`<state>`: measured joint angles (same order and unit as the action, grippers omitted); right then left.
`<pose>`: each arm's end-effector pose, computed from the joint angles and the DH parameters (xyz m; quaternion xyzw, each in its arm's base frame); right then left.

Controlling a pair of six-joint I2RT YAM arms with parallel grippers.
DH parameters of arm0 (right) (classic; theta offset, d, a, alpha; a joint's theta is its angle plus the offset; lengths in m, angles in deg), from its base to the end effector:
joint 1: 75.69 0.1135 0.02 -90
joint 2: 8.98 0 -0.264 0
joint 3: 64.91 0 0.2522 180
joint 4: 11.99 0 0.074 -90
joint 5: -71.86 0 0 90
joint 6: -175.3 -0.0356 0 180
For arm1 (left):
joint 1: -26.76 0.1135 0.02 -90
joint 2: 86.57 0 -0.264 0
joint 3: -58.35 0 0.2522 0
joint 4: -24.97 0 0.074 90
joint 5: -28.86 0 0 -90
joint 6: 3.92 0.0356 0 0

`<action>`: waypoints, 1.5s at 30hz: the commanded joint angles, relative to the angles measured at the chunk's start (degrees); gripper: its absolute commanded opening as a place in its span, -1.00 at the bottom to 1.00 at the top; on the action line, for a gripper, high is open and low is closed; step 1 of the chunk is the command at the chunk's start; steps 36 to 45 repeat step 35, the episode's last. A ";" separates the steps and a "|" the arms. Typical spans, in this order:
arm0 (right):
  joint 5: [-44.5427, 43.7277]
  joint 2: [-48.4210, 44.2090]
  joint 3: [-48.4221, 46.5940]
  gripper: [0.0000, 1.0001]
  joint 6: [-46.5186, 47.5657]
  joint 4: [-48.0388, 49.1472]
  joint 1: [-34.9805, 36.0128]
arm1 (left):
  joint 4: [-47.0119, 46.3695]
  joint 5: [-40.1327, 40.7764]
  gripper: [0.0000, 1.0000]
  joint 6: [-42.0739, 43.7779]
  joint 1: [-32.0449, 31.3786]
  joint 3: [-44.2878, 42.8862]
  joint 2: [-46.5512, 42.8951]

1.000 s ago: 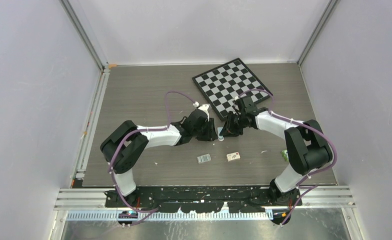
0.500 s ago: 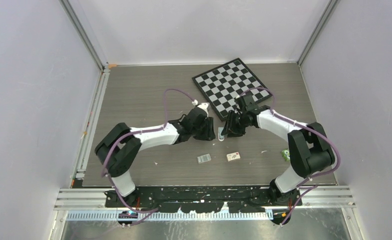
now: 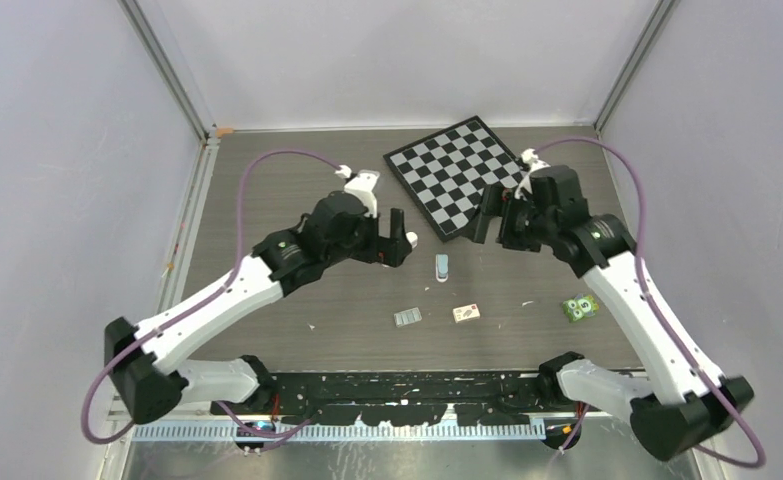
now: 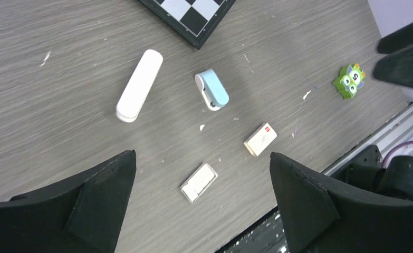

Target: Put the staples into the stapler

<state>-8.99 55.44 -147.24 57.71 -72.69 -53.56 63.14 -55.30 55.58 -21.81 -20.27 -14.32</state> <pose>0.2073 0.0904 0.3550 0.0116 0.9139 0.2341 0.3314 0.1901 -0.2099 0.3353 0.1126 0.8657 -0.2748 0.4029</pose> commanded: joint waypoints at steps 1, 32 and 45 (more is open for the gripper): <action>-4.82 -7.34 -0.08 0.99 -1.02 -5.42 0.30 | 7.89 3.59 0.99 1.45 0.06 -0.88 -8.28; -5.22 -18.88 11.45 0.99 -5.77 1.40 0.30 | 5.05 16.53 0.99 0.34 0.05 15.38 -34.61; -5.97 -19.38 11.21 0.99 -5.85 1.49 0.32 | 4.76 16.61 0.99 0.44 0.06 15.52 -35.08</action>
